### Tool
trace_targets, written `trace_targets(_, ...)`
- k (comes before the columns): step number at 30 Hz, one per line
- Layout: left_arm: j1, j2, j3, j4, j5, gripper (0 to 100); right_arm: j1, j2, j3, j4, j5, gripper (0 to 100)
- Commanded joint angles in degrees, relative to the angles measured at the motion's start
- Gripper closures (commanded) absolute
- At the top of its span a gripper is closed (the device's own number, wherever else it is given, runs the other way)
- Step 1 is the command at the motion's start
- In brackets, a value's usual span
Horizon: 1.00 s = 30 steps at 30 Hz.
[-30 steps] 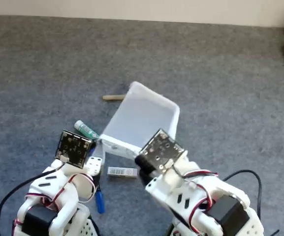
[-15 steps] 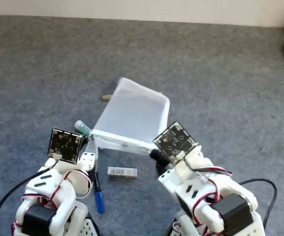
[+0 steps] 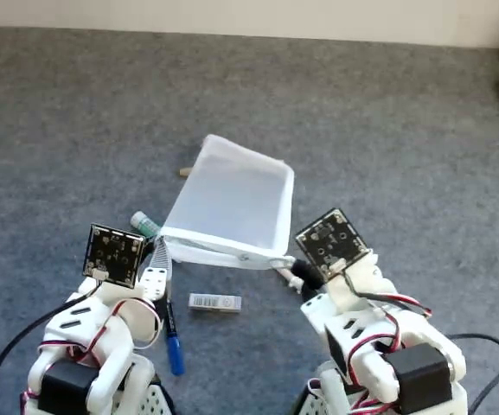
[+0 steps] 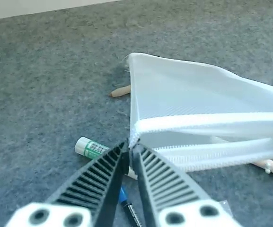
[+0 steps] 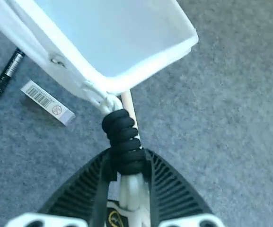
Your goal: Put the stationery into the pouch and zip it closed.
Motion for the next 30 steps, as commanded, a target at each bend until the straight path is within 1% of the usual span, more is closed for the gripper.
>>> trace_targets(1,-2.2,-0.4,-0.1,-1.1,-0.6,99,3.9,0.1,-3.6,0.9,1.3,99.3)
trace_targets(7,-1.7,-0.4,0.0,-1.3,-0.6,99,3.9,0.0,-6.2,2.0,1.2,99.3)
trace_targets(9,-1.7,-0.4,0.0,-1.3,-0.5,97,3.8,0.0,-7.6,3.0,1.2,99.3)
trace_targets(11,-1.7,-0.4,0.3,-1.3,-0.2,91,2.5,0.0,-8.6,4.0,0.9,99.3)
trace_targets(13,-1.6,-0.4,1.5,-1.3,-0.1,82,-0.2,0.0,-8.9,4.4,-0.6,99.3)
trace_targets(15,-1.6,-0.3,2.5,-1.4,1.6,74,-2.9,0.0,-8.9,4.4,-1.1,99.3)
trace_targets(17,-1.7,-0.3,2.8,-1.4,2.9,70,-4.5,0.0,-8.8,4.5,-1.1,99.3)
trace_targets(20,-1.5,-0.3,2.9,-1.4,2.6,71,-6.3,0.0,-8.8,5.6,-1.1,99.3)
trace_targets(22,0.4,-0.3,3.6,-2.0,2.6,71,-7.0,0.0,-8.8,5.6,-1.1,99.3)
trace_targets(26,3.4,-0.3,8.1,-6.9,1.6,71,-7.3,0.0,-8.9,5.6,-1.2,99.3)
trace_targets(28,3.6,-0.3,10.2,-9.2,0.8,71,-7.4,0.0,-9.0,5.3,-2.5,99.3)
trace_targets(30,3.6,-0.3,11.6,-11.3,0.7,73,-7.4,0.0,-10.6,5.6,-3.0,99.3)
